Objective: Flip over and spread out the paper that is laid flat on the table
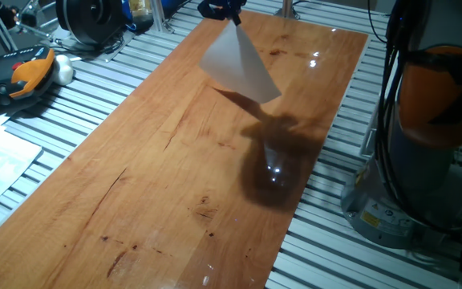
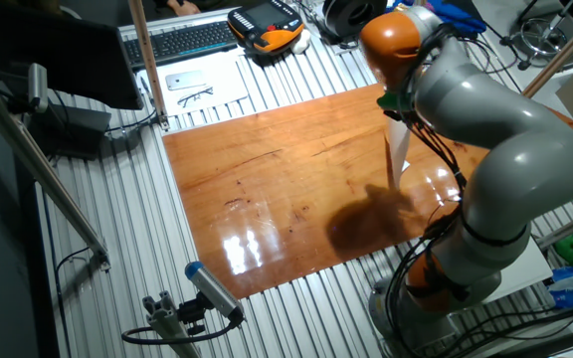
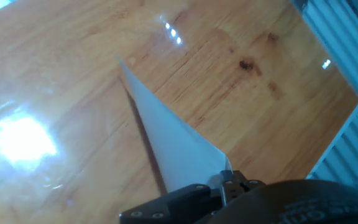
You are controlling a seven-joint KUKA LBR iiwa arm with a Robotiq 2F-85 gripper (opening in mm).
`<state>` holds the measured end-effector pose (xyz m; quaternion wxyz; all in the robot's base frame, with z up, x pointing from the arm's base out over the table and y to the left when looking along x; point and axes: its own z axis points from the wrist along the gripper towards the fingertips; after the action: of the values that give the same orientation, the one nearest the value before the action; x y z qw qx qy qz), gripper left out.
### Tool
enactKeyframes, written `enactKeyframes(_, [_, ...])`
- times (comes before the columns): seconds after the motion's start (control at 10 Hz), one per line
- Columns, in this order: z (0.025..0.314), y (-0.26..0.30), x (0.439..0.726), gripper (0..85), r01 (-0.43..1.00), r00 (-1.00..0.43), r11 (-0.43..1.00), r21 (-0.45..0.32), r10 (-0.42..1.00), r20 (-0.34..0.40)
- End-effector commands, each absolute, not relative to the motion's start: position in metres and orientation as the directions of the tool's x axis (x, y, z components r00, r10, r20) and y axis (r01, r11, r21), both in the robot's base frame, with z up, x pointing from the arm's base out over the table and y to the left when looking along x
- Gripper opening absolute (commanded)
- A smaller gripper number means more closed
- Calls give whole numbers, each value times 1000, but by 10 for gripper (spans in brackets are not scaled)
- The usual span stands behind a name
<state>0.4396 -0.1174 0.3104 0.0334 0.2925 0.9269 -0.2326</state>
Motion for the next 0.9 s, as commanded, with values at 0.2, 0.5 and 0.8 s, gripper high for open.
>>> enactKeyframes(0.2, [311, -118, 440, 0, 366, -926, 830, -421, 369, -78])
enactKeyframes(0.5, [311, -118, 440, 0, 285, -953, 842, -458, 302, -37])
enactKeyframes(0.8, [311, -118, 440, 0, 333, -934, 839, -431, 355, -32])
